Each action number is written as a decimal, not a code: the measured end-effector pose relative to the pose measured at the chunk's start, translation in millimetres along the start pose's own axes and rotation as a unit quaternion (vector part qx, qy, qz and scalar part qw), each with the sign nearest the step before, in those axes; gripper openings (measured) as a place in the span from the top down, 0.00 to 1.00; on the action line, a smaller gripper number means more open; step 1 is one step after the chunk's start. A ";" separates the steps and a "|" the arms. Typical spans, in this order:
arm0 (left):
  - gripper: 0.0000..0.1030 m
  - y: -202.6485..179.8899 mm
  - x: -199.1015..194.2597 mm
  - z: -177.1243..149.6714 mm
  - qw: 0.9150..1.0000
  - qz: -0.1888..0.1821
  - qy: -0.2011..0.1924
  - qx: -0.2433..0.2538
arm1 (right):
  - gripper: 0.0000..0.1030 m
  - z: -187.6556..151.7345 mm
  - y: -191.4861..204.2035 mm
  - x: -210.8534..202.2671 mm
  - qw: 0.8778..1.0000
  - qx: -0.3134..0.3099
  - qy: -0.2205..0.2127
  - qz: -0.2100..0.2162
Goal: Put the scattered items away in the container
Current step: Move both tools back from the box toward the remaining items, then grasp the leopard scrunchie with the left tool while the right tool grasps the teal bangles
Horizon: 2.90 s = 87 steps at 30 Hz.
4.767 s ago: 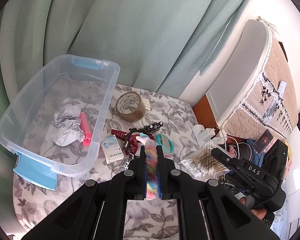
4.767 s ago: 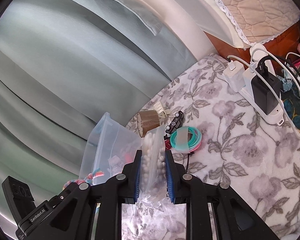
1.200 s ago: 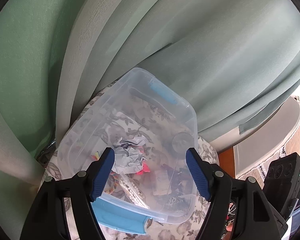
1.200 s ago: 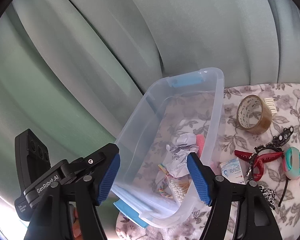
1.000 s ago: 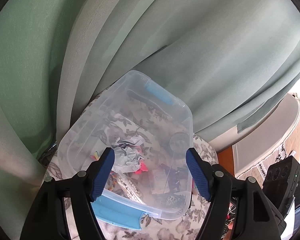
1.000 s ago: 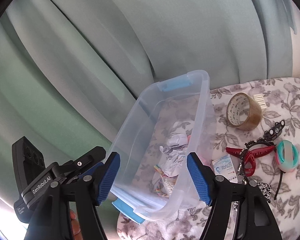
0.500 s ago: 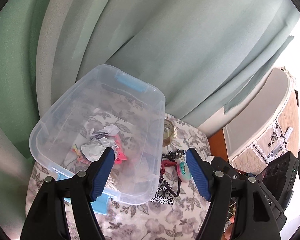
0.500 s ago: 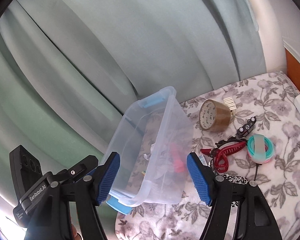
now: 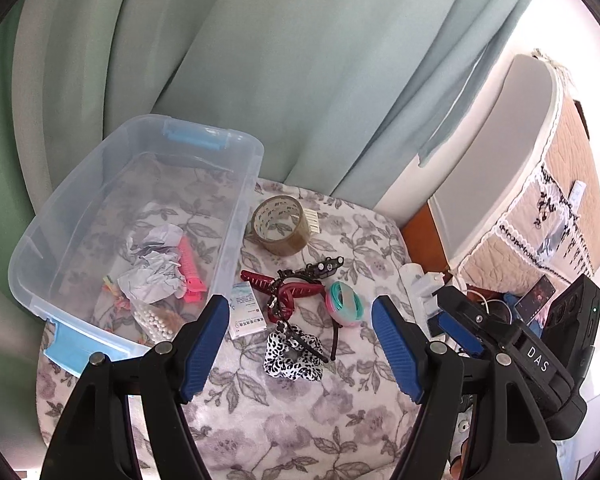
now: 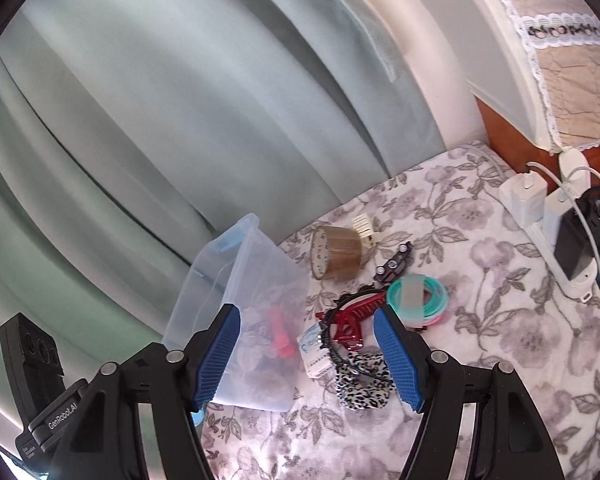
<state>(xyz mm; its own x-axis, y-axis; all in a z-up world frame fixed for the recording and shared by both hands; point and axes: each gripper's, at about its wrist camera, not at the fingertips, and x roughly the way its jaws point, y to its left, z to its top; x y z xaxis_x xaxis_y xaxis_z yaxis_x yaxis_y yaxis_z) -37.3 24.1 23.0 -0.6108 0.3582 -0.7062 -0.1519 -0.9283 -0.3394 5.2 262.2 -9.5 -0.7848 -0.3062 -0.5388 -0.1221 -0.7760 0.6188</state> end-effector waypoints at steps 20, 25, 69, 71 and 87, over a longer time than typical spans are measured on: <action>0.28 -60.8 71.8 -49.6 0.990 0.037 0.104 0.092 | 0.29 -6.8 -79.0 14.1 0.996 0.034 0.044 -0.064; 0.28 -63.2 104.2 -65.1 0.982 0.056 0.141 0.115 | 0.29 -10.7 -94.0 27.3 0.995 0.046 0.061 -0.068; 0.40 -15.7 205.7 -79.8 0.968 0.095 0.216 0.088 | 0.26 -5.1 -108.6 171.8 0.986 -0.019 0.149 -0.073; 0.40 -16.3 205.5 -80.1 0.967 0.096 0.216 0.090 | 0.26 -4.4 -109.3 172.7 0.986 -0.017 0.147 -0.072; 0.72 -17.5 190.2 -79.5 0.968 0.094 0.214 0.090 | 0.29 -2.5 -111.3 156.8 0.989 0.013 0.136 -0.064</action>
<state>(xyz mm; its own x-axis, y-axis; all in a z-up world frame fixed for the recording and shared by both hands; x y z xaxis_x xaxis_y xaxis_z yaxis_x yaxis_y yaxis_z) -89.0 116.4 -154.8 -0.2692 0.1533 -0.9508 -0.2259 -0.9698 -0.0924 -102.8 299.2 -164.3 -0.5698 -0.3471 -0.7449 -0.2275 -0.8044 0.5488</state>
